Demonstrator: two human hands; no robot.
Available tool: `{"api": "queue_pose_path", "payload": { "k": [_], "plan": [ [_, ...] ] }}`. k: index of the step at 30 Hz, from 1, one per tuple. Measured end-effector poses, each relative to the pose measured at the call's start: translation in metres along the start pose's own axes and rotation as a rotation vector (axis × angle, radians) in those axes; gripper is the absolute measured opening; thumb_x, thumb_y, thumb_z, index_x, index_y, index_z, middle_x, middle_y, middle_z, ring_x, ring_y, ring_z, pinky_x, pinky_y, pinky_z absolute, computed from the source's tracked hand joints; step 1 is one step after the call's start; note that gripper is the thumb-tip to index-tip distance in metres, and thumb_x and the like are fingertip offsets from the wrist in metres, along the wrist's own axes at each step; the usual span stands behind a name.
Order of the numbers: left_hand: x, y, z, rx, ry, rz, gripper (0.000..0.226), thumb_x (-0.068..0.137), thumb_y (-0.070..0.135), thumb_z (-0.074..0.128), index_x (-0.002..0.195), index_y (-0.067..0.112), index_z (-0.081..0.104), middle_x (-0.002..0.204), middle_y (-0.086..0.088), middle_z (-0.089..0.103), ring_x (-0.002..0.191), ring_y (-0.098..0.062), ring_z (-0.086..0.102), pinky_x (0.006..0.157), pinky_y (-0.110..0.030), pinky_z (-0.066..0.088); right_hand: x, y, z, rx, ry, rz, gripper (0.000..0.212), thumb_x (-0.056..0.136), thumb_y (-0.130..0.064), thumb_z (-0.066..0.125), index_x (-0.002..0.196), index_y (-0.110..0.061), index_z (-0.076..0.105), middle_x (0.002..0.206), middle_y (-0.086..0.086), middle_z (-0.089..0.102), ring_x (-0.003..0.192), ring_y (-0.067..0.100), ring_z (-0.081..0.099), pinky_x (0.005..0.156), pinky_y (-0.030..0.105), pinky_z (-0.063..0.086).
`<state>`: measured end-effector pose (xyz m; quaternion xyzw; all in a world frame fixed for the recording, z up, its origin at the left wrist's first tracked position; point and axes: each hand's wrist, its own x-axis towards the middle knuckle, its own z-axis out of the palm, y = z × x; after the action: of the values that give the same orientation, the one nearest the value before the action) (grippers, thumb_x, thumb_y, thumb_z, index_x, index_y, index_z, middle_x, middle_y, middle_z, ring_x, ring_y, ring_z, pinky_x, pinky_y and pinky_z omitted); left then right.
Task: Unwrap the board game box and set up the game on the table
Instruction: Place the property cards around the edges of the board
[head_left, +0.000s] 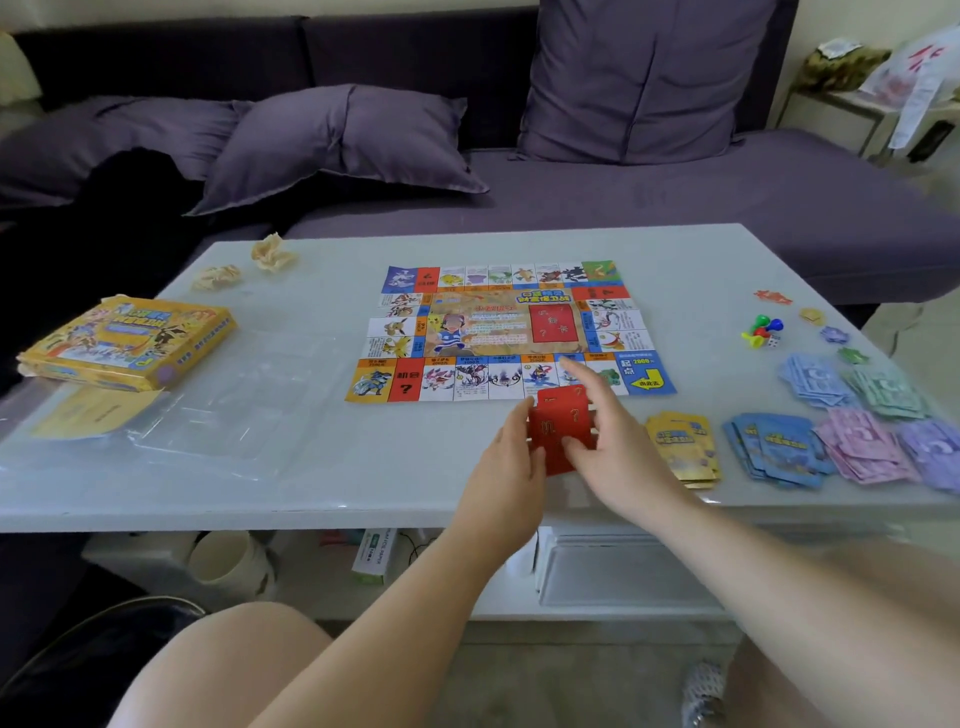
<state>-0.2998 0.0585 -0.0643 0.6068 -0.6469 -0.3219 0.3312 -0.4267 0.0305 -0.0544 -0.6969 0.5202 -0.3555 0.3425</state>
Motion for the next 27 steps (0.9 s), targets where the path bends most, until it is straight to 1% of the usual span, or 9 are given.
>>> {"api": "queue_pose_path", "payload": {
  "k": [4,6,9,12,14,16,18,22,27],
  "plan": [
    [0.005,0.009,-0.004,-0.078,0.089,-0.09,0.036,0.099,0.02,0.041,0.135,0.022,0.041,0.116,0.002,0.06,0.102,-0.016,0.06,0.082,-0.025,0.047,0.007,-0.003,-0.002,-0.042,-0.009,-0.031,0.057,0.086,0.003,0.056,0.123,-0.04,0.051,0.129,-0.006,0.056,0.111,0.012,0.057,0.093,0.022,0.047],
    [0.012,0.019,-0.015,-0.323,0.058,-0.172,0.029,0.097,0.023,0.047,0.126,0.018,0.051,0.11,0.0,0.063,0.095,-0.014,0.063,0.081,-0.023,0.05,0.013,-0.013,-0.01,0.21,-0.045,0.039,0.056,0.086,0.006,0.055,0.112,-0.043,0.054,0.123,0.001,0.061,0.105,0.016,0.062,0.089,0.029,0.052],
    [0.023,0.038,-0.036,-0.722,-0.178,-0.278,0.027,0.096,0.022,0.05,0.12,0.011,0.055,0.1,-0.008,0.065,0.086,-0.017,0.065,0.086,-0.033,0.052,0.026,-0.031,-0.024,0.575,-0.188,0.059,0.061,0.082,0.019,0.046,0.114,-0.031,0.058,0.114,0.012,0.065,0.102,0.023,0.065,0.081,0.032,0.054],
    [0.039,0.05,-0.047,-0.925,-0.278,-0.339,0.025,0.097,0.018,0.046,0.115,0.005,0.057,0.096,-0.009,0.068,0.081,-0.019,0.067,0.084,-0.035,0.054,0.041,-0.044,-0.035,0.38,-0.279,-0.056,0.061,0.082,0.015,0.048,0.117,-0.034,0.056,0.116,0.002,0.065,0.102,0.01,0.063,0.078,0.019,0.051],
    [0.052,0.053,-0.049,-0.929,-0.255,-0.345,0.023,0.098,0.017,0.044,0.112,0.006,0.059,0.092,-0.007,0.07,0.077,-0.018,0.067,0.078,-0.034,0.056,0.05,-0.046,-0.041,0.115,-0.289,-0.116,0.063,0.08,0.002,0.062,0.131,-0.031,0.048,0.133,-0.005,0.053,0.117,0.004,0.053,0.093,0.019,0.046],
    [0.064,0.053,-0.051,-0.891,-0.234,-0.352,0.02,0.099,0.016,0.042,0.108,0.008,0.058,0.082,-0.005,0.07,0.068,-0.017,0.063,0.067,-0.03,0.055,0.055,-0.039,-0.042,-0.144,-0.29,-0.178,0.084,0.074,-0.015,0.075,0.145,-0.025,0.031,0.147,-0.008,0.033,0.134,0.003,0.029,0.109,0.023,0.029],
    [0.072,0.053,-0.05,-0.838,-0.263,-0.383,0.016,0.098,0.014,0.043,0.102,0.006,0.057,0.074,-0.006,0.067,0.065,-0.018,0.058,0.061,-0.028,0.053,0.054,-0.031,-0.036,-0.278,-0.279,-0.237,0.107,0.066,-0.029,0.082,0.15,-0.025,0.017,0.149,-0.007,0.027,0.137,0.008,0.02,0.112,0.03,0.026],
    [0.077,0.054,-0.038,-0.687,-0.399,-0.399,0.015,0.094,0.01,0.044,0.093,0.006,0.058,0.088,-0.012,0.061,0.08,-0.022,0.059,0.067,-0.028,0.05,0.058,-0.019,-0.028,-0.238,-0.224,-0.273,0.104,0.068,-0.027,0.083,0.149,-0.034,0.018,0.142,-0.011,0.037,0.129,0.004,0.035,0.104,0.032,0.041],
    [0.088,0.05,-0.049,-0.975,-0.522,-0.365,0.023,0.089,0.019,0.051,0.108,0.012,0.061,0.096,-0.006,0.065,0.088,-0.016,0.064,0.084,-0.032,0.053,0.073,-0.026,-0.043,-0.028,-0.213,-0.241,0.09,0.069,-0.007,0.077,0.142,-0.039,0.034,0.131,-0.023,0.048,0.12,-0.008,0.046,0.093,0.014,0.043]
  ]
}}
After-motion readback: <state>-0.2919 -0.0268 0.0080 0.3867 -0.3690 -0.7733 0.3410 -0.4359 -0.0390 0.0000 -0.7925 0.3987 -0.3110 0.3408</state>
